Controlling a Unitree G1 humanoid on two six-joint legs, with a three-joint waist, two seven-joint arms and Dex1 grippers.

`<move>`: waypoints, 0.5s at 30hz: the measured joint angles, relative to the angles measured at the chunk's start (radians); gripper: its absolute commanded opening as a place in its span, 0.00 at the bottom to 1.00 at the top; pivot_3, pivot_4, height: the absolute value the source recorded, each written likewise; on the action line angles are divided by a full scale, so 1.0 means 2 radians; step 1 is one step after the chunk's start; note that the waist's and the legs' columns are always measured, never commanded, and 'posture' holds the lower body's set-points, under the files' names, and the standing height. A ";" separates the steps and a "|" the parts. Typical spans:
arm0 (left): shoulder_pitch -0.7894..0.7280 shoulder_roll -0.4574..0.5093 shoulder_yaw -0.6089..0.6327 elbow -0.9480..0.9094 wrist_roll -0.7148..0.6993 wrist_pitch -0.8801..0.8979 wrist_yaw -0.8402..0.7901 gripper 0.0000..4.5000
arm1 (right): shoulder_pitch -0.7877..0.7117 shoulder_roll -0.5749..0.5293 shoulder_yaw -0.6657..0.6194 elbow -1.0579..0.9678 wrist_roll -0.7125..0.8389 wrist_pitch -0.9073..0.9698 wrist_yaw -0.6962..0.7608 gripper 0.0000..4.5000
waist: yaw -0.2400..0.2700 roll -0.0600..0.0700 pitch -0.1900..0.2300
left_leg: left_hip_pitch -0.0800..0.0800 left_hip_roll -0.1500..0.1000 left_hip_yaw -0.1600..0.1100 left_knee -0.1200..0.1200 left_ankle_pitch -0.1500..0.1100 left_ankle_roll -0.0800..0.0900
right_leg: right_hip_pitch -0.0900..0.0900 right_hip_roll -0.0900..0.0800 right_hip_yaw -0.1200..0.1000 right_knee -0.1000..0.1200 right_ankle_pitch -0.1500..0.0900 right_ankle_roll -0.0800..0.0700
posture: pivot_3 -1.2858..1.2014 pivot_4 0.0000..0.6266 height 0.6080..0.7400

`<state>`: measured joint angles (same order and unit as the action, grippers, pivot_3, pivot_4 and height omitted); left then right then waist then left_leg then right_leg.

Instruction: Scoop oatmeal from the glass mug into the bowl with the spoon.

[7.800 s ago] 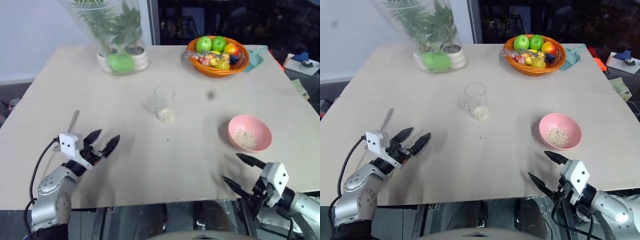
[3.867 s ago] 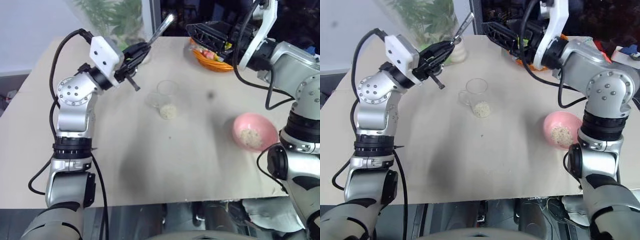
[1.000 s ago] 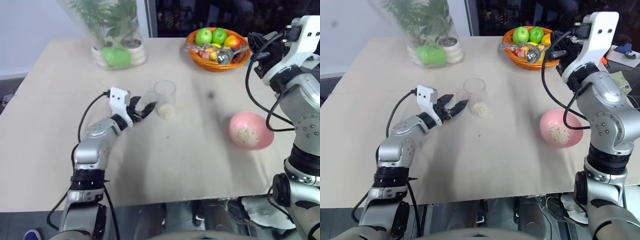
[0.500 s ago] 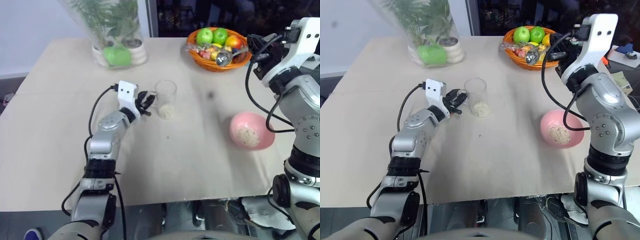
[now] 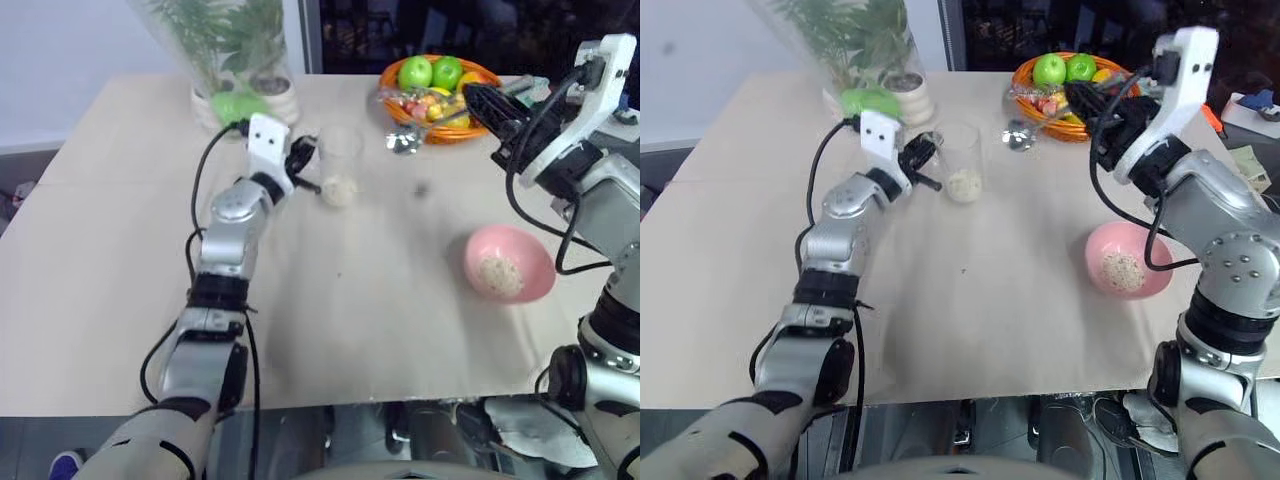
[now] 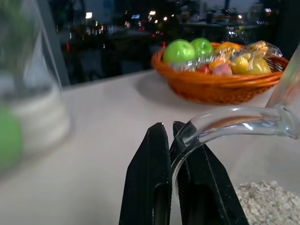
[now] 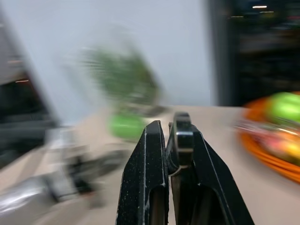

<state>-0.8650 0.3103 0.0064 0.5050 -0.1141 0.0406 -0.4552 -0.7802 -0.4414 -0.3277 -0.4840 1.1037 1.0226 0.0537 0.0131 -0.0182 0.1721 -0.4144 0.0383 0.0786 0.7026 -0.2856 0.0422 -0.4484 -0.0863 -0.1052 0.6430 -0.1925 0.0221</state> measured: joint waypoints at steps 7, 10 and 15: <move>-0.035 -0.010 -0.034 0.090 0.052 -0.092 -0.011 0.02 | -0.020 -0.014 0.056 -0.001 -0.017 -0.001 -0.007 0.00 | 0.000 0.000 0.000 | 0.000 0.000 0.000 0.000 0.000 0.000 | 0.000 0.000 0.000 0.000 0.000 0.000 | 0.52 0.24 1.00; -0.043 -0.017 -0.034 0.098 0.057 -0.117 -0.012 0.02 | -0.020 -0.046 0.106 -0.001 -0.082 -0.013 0.008 0.00 | 0.000 0.000 0.000 | -0.001 0.000 0.000 0.000 0.000 0.000 | 0.000 0.000 0.000 0.000 0.000 0.000 | 0.52 0.24 1.00; -0.055 -0.022 -0.035 0.099 0.062 -0.138 -0.017 0.02 | -0.020 -0.055 0.151 0.010 -0.157 -0.047 0.035 0.00 | 0.000 0.000 0.000 | 0.000 0.000 0.000 0.000 0.000 0.000 | 0.000 0.000 0.000 0.000 0.000 0.000 | 0.52 0.24 1.00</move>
<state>-0.9743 0.2661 -0.0637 0.7021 0.0094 -0.2349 -0.4884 -0.8211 -0.5504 -0.0249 -0.4650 0.7897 0.9286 0.1228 0.0125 -0.0184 0.1722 -0.4153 0.0383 0.0787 0.7027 -0.2858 0.0426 -0.4487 -0.0866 -0.1055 0.6426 -0.1925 0.0222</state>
